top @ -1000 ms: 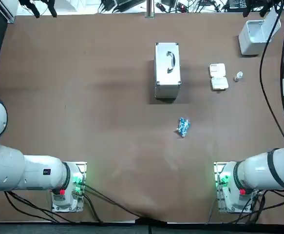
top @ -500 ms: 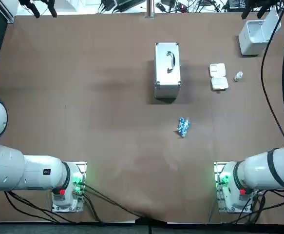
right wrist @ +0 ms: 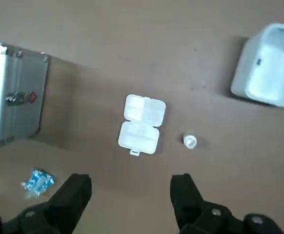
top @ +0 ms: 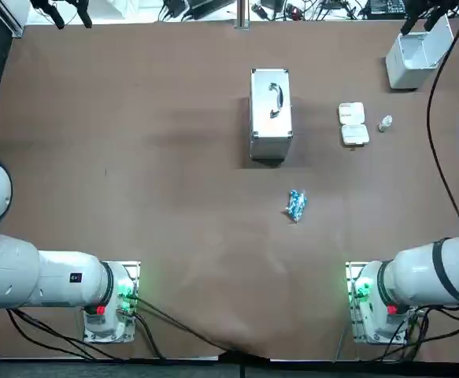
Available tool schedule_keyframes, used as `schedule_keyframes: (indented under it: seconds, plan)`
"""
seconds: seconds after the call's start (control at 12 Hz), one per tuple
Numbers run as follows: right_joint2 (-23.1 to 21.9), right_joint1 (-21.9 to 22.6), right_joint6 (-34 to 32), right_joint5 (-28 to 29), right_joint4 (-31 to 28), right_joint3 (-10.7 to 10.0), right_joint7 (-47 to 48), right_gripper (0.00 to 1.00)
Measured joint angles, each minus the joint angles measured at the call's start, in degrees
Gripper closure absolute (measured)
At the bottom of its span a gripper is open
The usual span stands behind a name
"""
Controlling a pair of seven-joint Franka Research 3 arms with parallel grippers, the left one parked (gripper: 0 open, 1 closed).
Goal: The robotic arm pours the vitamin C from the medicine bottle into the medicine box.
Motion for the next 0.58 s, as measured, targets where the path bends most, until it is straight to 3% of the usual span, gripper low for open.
schedule_keyframes:
  seconds: [0.58]
  plan:
    - [3.53,-6.27,4.56,6.78,-1.79,-0.11,-22.97,0.00]
